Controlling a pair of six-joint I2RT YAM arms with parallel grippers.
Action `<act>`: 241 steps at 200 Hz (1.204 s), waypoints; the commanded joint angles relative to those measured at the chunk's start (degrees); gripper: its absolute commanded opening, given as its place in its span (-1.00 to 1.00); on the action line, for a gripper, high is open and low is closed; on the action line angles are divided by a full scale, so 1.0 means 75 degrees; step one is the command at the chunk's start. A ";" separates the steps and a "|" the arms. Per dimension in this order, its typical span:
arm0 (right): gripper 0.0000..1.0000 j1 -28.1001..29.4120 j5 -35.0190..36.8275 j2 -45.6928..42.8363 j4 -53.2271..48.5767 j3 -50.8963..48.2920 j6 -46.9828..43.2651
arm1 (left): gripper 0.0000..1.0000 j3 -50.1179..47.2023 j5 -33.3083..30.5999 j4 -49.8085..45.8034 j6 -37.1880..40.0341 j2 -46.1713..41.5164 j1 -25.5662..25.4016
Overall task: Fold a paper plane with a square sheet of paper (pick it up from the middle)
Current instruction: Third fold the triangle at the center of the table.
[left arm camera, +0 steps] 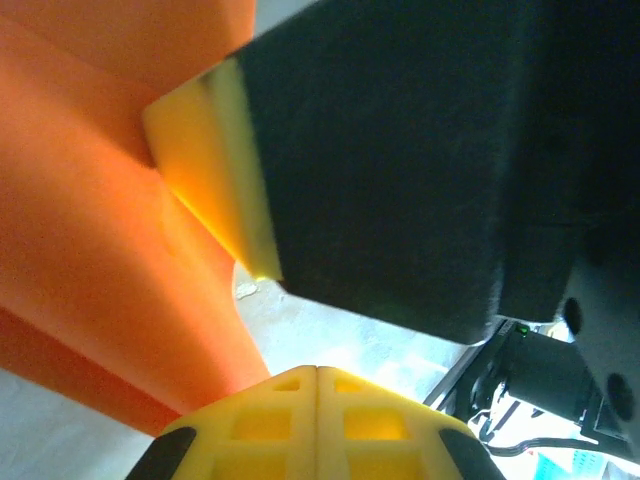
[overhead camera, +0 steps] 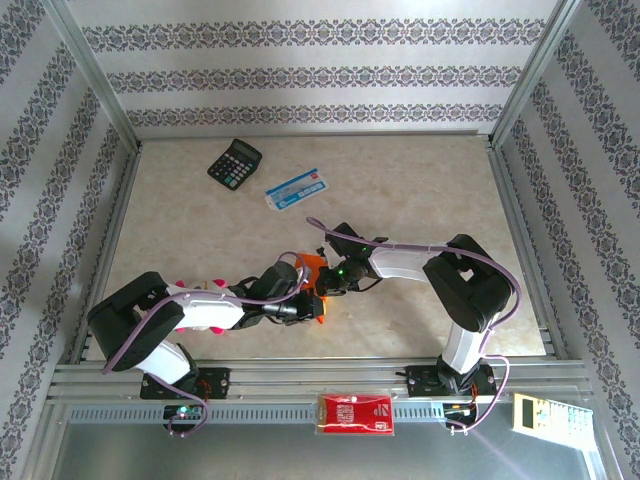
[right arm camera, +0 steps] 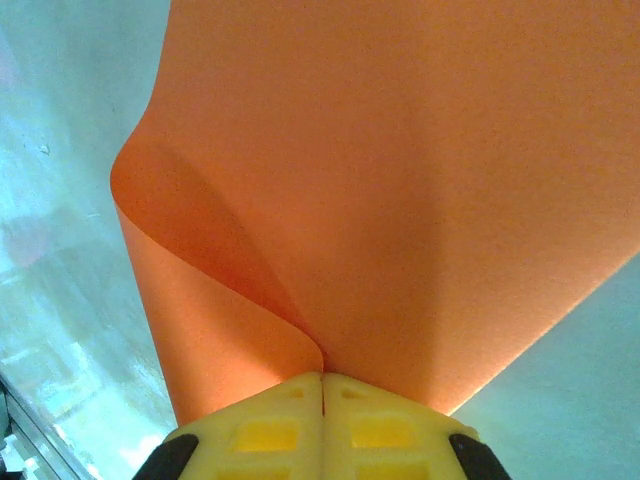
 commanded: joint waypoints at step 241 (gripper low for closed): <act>-1.00 -0.0112 0.1049 0.0715 -0.0728 -0.0276 -0.0138 | -0.93 0.0095 0.0299 -0.1057 0.0367 0.0886 -0.0010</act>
